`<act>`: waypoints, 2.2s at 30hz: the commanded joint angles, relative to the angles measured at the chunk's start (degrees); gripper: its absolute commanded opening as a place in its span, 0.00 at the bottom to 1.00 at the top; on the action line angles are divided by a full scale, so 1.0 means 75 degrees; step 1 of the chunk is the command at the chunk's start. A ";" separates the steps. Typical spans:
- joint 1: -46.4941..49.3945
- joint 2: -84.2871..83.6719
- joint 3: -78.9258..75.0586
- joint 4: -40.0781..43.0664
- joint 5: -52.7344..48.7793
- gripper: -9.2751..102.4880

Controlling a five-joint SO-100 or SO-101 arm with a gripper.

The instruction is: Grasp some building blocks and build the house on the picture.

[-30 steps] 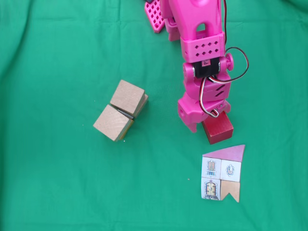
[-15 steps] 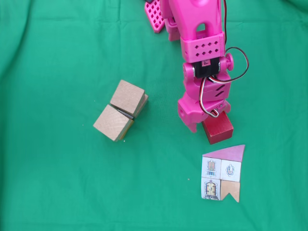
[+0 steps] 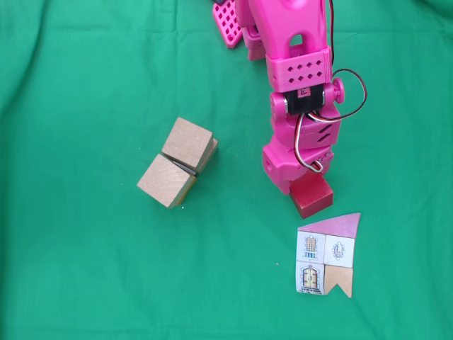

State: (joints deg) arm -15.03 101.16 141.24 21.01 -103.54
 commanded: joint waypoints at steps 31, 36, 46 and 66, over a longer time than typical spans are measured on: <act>0.0023 0.0129 -0.0281 -0.0094 0.0012 0.30; 0.0023 0.0199 -0.0293 -0.0094 -0.0035 0.30; 0.0023 0.1031 -0.0281 -0.0094 0.0000 0.30; 0.0129 0.2895 -0.0305 -0.0094 0.0047 0.30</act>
State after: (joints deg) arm -14.77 119.44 141.24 21.01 -103.80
